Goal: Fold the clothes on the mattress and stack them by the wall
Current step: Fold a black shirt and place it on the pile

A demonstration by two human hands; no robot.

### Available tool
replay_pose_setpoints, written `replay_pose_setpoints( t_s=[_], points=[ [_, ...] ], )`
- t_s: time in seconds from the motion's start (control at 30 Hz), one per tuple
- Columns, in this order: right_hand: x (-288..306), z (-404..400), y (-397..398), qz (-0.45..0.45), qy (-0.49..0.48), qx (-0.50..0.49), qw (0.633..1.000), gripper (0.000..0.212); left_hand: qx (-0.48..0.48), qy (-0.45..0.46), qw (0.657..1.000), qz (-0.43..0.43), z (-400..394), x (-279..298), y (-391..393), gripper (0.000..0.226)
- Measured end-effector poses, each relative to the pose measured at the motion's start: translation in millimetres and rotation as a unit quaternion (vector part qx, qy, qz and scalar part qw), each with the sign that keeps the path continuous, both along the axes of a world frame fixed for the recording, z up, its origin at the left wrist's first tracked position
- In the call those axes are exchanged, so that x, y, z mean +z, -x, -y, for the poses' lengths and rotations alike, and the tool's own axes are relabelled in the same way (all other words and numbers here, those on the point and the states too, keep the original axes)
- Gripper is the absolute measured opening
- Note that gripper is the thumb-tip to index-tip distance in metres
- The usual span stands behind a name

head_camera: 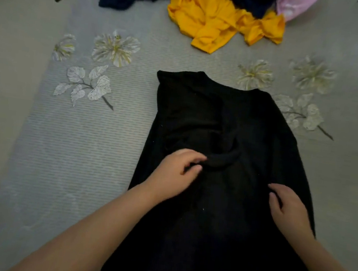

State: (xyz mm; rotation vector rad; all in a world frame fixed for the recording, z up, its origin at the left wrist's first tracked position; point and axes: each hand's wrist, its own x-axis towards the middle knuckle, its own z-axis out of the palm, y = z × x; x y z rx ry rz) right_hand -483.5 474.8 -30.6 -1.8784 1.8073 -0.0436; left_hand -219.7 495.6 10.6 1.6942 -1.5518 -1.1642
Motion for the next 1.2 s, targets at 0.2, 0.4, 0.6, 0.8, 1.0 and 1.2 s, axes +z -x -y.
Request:
replay_pose_setpoints(
  t_s=[0.2, 0.4, 0.6, 0.8, 1.0, 1.2],
  points=[
    [-15, -6, -66, 0.014, 0.137, 0.163, 0.977, 0.058, 0.076, -0.091, 0.966, 0.23, -27, -58, -36, 0.049],
    [-33, 22, -147, -0.052, 0.072, 0.234, 0.968, 0.052, 0.133, -0.098, 0.973, 0.163, -21, -73, -37, 0.057],
    [-13, 41, -55, 0.298, 0.183, -0.312, 0.884, 0.029, 0.048, 0.003, 0.941, 0.334, -5, -69, -39, 0.052],
    [-35, 34, 30, 0.227, 0.005, -0.511, 0.829, 0.047, -0.046, -0.021, 0.913, 0.405, 41, -77, -25, 0.052],
    [-28, 61, 35, -0.172, 0.004, -0.013, 0.985, 0.083, -0.094, 0.114, 0.873, 0.464, 60, -71, -46, 0.021],
    [-21, 68, 12, -0.28, -0.006, 0.12, 0.952, 0.067, -0.025, 0.1, 0.862, 0.496, 39, -66, -90, 0.038]
  ],
)
